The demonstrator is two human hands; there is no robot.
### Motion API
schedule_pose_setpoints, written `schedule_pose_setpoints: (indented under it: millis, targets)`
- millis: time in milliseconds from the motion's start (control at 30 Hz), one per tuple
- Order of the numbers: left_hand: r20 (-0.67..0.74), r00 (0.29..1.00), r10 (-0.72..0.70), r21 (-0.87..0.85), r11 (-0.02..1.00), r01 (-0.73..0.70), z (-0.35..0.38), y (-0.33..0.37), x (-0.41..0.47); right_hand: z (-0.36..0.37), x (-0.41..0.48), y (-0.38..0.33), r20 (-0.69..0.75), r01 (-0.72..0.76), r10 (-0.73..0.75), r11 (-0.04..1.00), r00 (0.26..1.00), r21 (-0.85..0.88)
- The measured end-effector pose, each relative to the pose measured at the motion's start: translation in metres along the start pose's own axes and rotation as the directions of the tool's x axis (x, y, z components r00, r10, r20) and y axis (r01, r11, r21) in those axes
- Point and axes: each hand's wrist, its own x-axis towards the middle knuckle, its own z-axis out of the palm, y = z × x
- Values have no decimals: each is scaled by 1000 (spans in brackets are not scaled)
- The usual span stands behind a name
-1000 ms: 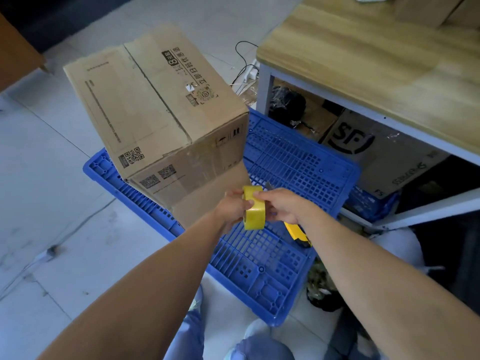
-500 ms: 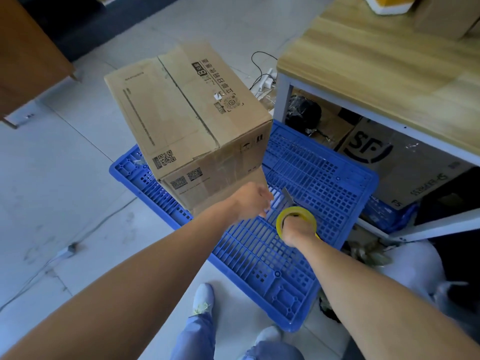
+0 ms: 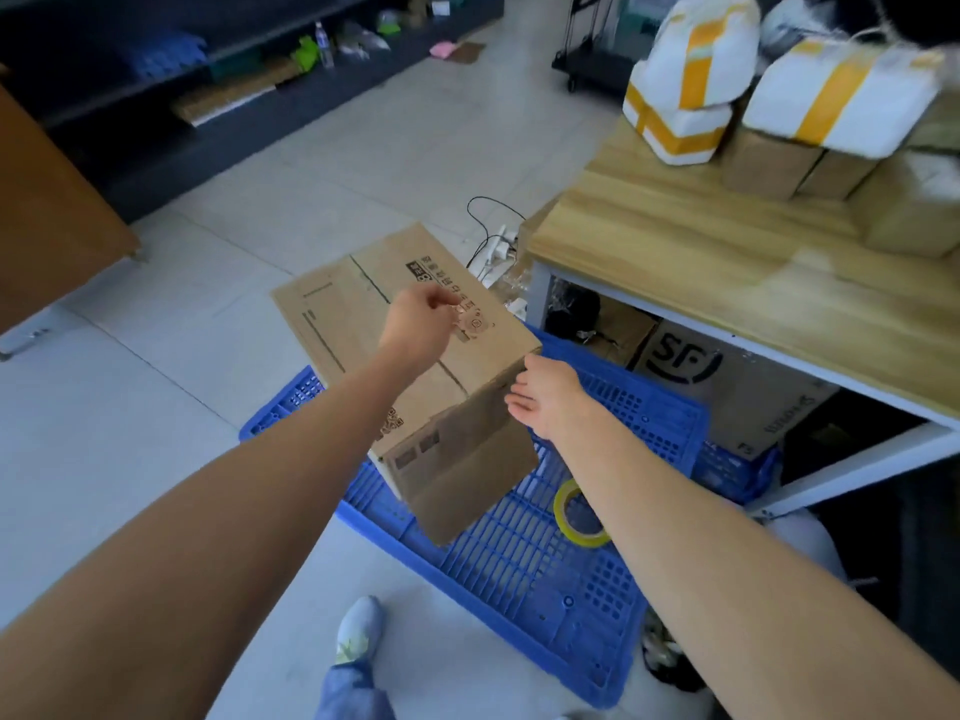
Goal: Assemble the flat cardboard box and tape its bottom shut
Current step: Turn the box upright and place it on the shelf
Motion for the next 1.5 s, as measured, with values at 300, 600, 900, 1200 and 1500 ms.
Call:
schedule_pose_setpoints:
  millis: [300,600,900,1200,1500]
  targets:
    - [124,990,59,525,843,-116,-66,-48,113,60,6,6,-234,-4,75,957,969,289]
    - [271,962,-40,662,733,-157,-80,-84,194,101,17,24,-418,30,112,948,902,318]
    - [343,931,-126,607,786,-117,-82,-86,218,110,20,25,-413,1,165,927,895,374]
    - [368,912,-183,577,814,-69,-93,-88,214,111,12,39,-396,-25,180,930,900,367]
    - [394,888,-236,375,924,79,-96,-98,225,119,5,38,-420,16,162,920,893,390]
